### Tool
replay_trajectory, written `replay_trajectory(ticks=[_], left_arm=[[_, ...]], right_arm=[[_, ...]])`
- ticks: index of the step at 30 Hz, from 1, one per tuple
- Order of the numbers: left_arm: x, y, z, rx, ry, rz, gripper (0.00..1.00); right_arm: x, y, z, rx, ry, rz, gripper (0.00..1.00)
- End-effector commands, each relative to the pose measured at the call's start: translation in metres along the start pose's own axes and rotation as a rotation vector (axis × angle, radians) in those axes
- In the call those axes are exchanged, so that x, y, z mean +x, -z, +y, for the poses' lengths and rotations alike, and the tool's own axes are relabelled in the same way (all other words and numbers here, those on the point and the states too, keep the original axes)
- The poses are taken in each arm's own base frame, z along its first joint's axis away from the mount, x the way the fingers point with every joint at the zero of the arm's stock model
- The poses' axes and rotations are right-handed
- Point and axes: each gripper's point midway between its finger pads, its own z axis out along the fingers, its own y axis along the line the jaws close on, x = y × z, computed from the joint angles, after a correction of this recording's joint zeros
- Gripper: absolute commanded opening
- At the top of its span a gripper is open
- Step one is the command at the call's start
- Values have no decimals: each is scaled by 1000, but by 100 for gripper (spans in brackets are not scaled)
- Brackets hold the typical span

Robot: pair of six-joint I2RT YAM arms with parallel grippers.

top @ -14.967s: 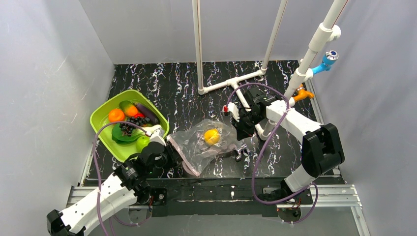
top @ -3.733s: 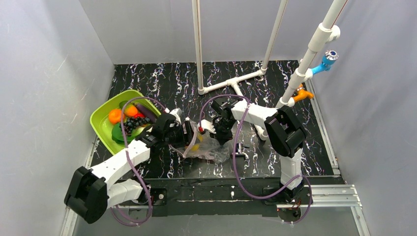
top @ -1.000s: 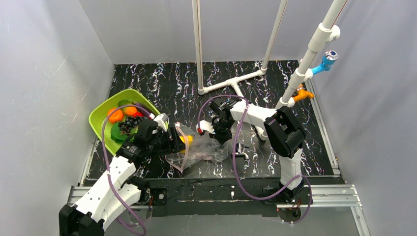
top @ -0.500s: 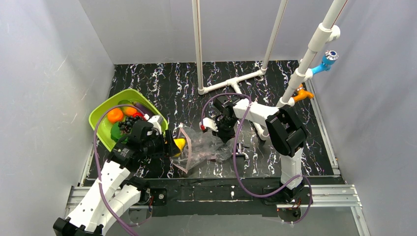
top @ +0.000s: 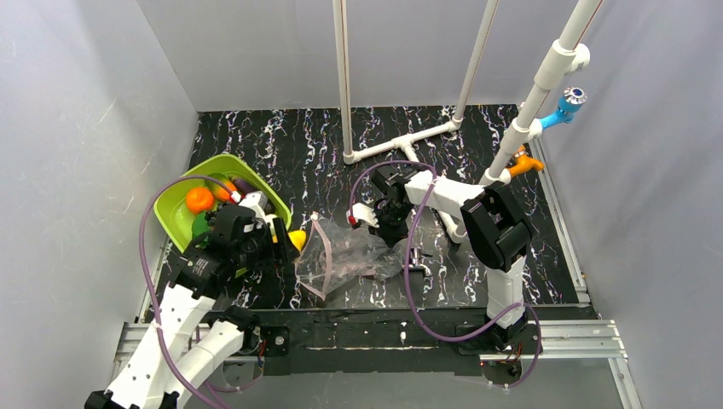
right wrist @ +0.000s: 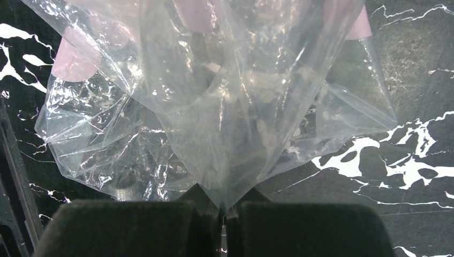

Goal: Open the zip-top bag and remove the fake food
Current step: Place the fake fruit in the bin.

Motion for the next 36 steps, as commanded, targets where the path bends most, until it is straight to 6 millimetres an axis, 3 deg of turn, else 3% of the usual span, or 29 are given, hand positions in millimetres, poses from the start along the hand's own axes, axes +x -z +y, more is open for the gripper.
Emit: replay_trajectory(ticks=[1, 7, 13, 18, 24, 30, 36], left_arm=[[-13, 10, 21, -142, 10, -37, 28], [-42, 17, 42, -291, -18, -126, 26], [-69, 6, 74, -446, -15, -169, 26], [-81, -1, 118, -565, 104, -206, 25], [-67, -8, 158, -661, 272, -186, 25], [-39, 7, 194, -894, 441, -200, 31], [-24, 5, 206, -960, 529, -166, 51]], right_arm=[[2, 2, 1, -17, -17, 2, 1], [2, 2, 1, -16, -17, 0, 1], [-1, 4, 1, -13, -18, -12, 1], [-6, 6, 2, -18, -20, -32, 1], [-9, 8, 2, -16, -18, -41, 1], [-8, 7, 2, -18, -20, -39, 1], [-8, 7, 2, -17, -21, -37, 1]])
